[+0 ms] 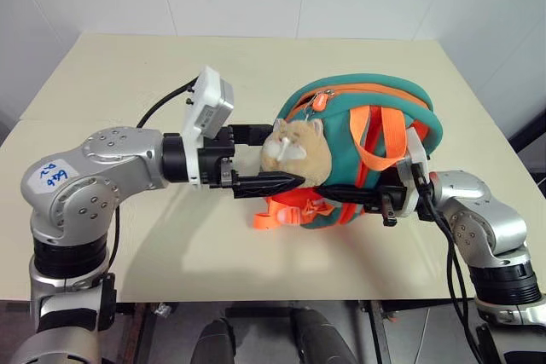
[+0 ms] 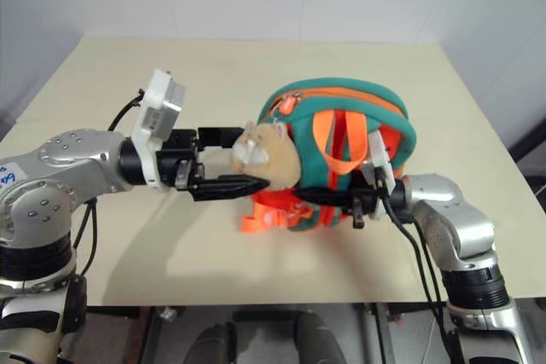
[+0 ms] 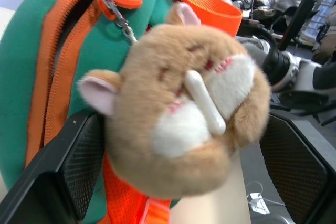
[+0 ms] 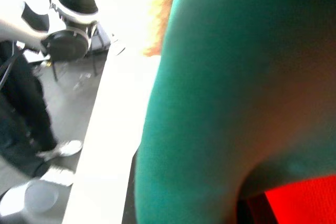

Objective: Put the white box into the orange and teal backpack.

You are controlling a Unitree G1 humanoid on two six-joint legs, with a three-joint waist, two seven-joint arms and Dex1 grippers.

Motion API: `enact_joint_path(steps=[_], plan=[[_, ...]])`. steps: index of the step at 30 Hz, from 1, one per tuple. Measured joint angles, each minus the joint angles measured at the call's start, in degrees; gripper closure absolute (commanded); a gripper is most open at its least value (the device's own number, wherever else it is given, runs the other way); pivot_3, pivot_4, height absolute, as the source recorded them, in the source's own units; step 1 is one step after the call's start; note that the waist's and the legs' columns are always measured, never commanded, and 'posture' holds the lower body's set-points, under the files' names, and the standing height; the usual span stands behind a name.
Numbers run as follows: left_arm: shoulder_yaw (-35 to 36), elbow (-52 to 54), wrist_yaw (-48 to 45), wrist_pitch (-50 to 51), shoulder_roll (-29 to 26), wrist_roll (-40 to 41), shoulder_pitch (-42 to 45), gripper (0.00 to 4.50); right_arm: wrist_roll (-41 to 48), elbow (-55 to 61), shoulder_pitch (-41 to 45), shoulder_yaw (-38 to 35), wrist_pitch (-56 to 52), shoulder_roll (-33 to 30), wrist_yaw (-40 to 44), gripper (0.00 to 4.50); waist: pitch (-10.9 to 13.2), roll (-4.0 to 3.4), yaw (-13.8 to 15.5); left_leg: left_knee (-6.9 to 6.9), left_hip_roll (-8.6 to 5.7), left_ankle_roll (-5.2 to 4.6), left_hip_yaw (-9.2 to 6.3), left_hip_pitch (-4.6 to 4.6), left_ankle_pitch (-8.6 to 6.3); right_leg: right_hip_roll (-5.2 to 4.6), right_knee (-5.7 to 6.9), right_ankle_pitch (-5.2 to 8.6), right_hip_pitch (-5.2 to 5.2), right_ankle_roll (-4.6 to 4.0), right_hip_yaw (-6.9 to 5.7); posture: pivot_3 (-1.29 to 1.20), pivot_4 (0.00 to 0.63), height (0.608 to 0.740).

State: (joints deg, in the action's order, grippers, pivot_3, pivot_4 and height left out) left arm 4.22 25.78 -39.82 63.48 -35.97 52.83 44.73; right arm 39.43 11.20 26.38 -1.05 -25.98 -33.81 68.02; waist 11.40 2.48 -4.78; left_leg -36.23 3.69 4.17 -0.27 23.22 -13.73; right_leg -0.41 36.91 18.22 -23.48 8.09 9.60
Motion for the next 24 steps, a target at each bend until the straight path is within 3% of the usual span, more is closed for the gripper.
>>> enact_joint_path(steps=[2, 5, 11, 15, 19, 24], plan=[[-1.13, -1.47, 0.33, -0.14, 0.15, -0.74, 1.36, 0.02, -0.07, 0.18, -0.05, -0.34, 1.20, 0.86, -1.26, 4.50, 0.00, 0.00, 0.01, 0.02, -0.01, 0.00, 0.00, 0.00, 0.00, 0.00, -0.01, 0.00, 0.00, 0.00, 0.00, 0.00, 0.150, 0.740], [-1.77, -2.43, 0.23, -0.14, -0.07, -1.30, 1.98, 0.62, -0.13, 1.52, -0.70, -0.59, 2.32, 1.12, -2.64, 4.50, 0.00, 0.00, 0.03, 0.08, 0.00, 0.01, -0.01, 0.00, 0.00, 0.00, -0.04, 0.01, -0.01, -0.01, 0.00, 0.00, 0.150, 0.740], [-2.15, -3.39, -1.59, 1.29, -1.70, -0.76, 2.05, 2.34, -0.53, 4.19, -3.19, -1.40, 3.60, 1.58, -5.72, 4.50, 0.00, 0.00, 0.03, 0.09, -0.01, 0.01, 0.00, 0.01, 0.00, -0.01, -0.03, 0.03, -0.02, -0.02, 0.00, 0.00, 0.150, 0.740], [-1.96, -3.31, -2.88, 2.58, -3.66, 1.02, 1.97, 3.22, -0.53, 5.91, -5.26, -1.95, 4.43, 1.58, -7.69, 4.50, 0.00, 0.00, -0.03, 0.12, -0.01, 0.01, -0.01, 0.00, 0.00, 0.00, -0.02, 0.04, -0.03, -0.04, 0.00, 0.00, 0.150, 0.740], [-0.64, -2.62, -4.25, 4.06, -6.94, 3.50, 1.44, 3.56, -0.22, 7.65, -7.25, -4.38, 4.56, 1.54, -10.04, 4.50, 0.00, 0.00, -0.05, 0.15, -0.01, 0.01, -0.01, 0.01, 0.00, 0.00, -0.03, 0.05, -0.05, -0.05, 0.01, 0.00, 0.150, 0.740], [0.26, -3.11, -7.16, 4.01, -11.75, 3.98, 1.42, 3.60, 0.72, 9.59, -9.28, -6.48, 4.34, 1.45, -12.63, 4.50, 0.01, -0.01, -0.10, 0.17, 0.00, 0.01, 0.01, 0.00, 0.00, 0.00, -0.03, 0.07, -0.08, -0.09, 0.01, 0.00, 0.150, 0.740]])
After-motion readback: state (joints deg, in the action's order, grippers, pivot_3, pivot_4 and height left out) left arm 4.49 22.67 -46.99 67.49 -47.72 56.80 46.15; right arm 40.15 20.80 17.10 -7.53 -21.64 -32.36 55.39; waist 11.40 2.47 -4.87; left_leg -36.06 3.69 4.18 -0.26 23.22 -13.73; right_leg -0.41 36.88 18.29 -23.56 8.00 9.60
